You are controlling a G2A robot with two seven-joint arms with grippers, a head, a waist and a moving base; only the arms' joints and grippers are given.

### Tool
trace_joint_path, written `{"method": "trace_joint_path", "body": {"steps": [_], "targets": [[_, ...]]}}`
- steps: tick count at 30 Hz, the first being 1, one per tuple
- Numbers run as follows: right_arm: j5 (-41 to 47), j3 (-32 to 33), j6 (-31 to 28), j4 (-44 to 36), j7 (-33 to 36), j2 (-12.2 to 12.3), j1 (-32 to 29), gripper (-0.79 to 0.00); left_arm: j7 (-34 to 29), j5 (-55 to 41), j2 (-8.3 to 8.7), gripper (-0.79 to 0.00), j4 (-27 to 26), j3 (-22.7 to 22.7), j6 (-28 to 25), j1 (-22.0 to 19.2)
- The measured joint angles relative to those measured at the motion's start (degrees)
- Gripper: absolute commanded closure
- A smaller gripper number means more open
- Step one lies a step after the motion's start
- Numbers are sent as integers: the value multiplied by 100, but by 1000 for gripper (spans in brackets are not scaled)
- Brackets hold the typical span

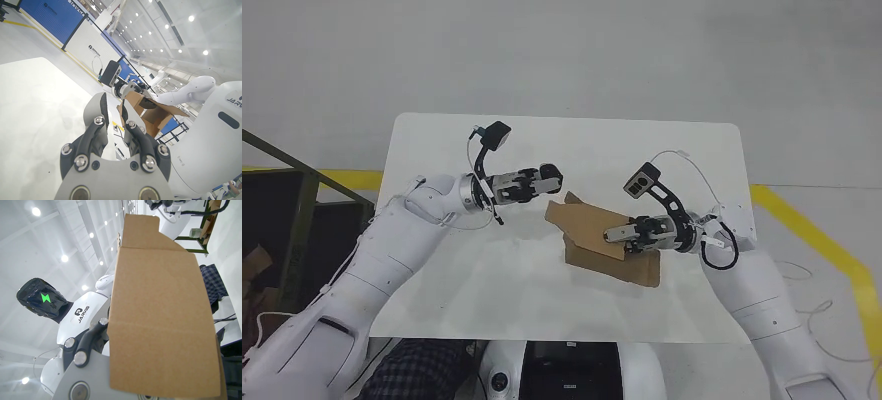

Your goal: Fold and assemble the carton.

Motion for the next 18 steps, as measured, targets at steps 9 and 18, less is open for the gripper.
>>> {"method": "trace_joint_path", "body": {"steps": [9, 18], "targets": [[-19, -102, 22, -31, -78, -15, 20, 0, 0, -21, -134, -182, 36, 355, 0, -215], [-13, -139, 13, 133, -209, -34, 141, 0, -1, -115, -70, -182, -186, 512, 0, -192]]}}
